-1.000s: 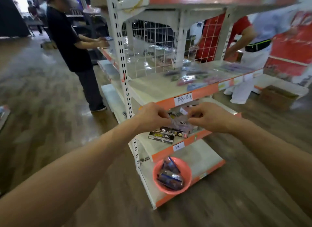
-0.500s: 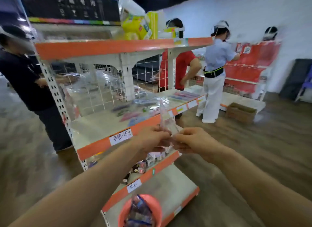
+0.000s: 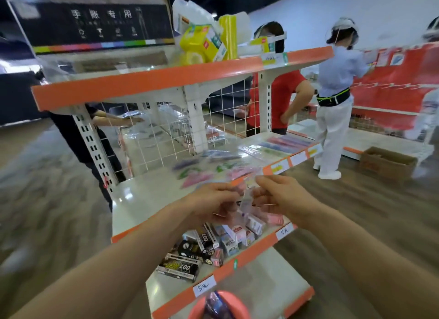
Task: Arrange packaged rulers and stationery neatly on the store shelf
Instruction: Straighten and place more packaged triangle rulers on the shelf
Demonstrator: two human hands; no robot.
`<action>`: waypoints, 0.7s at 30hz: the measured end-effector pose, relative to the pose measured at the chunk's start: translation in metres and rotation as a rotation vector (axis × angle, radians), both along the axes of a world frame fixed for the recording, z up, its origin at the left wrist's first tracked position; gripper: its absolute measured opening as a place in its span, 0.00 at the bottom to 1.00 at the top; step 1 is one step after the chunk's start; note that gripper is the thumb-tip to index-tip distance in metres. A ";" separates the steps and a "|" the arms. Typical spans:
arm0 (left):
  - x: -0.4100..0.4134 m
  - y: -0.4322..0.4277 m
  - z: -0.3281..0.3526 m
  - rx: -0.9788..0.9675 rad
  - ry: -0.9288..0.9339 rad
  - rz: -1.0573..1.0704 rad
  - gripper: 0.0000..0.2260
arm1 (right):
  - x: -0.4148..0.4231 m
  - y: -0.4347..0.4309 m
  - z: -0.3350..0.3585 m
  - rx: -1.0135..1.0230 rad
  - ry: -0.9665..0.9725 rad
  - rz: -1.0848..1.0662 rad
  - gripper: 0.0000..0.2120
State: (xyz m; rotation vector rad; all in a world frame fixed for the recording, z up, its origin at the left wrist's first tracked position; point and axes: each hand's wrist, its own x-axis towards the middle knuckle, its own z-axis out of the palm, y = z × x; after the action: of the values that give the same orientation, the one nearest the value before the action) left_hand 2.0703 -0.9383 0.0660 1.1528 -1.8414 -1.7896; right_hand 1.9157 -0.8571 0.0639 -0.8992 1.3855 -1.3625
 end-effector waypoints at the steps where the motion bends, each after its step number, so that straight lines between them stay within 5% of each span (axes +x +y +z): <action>1: 0.000 -0.012 -0.001 0.003 -0.011 -0.015 0.07 | -0.002 -0.012 -0.001 -0.008 0.008 -0.017 0.06; 13: -0.017 -0.143 0.006 0.065 0.046 0.013 0.06 | -0.048 -0.120 -0.007 0.014 0.084 0.053 0.02; 15: -0.021 -0.163 0.003 0.076 0.042 0.051 0.06 | -0.056 -0.136 -0.010 -0.019 0.135 0.010 0.09; 21: -0.050 -0.211 0.002 0.082 0.081 0.231 0.07 | -0.082 -0.192 -0.016 -0.106 0.764 0.060 0.08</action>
State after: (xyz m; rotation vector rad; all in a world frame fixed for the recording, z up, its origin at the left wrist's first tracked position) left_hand 2.0207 -1.1491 0.0684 1.2471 -1.5334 -1.7658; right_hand 1.8340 -1.0487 0.0475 -1.6244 1.8293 -1.0871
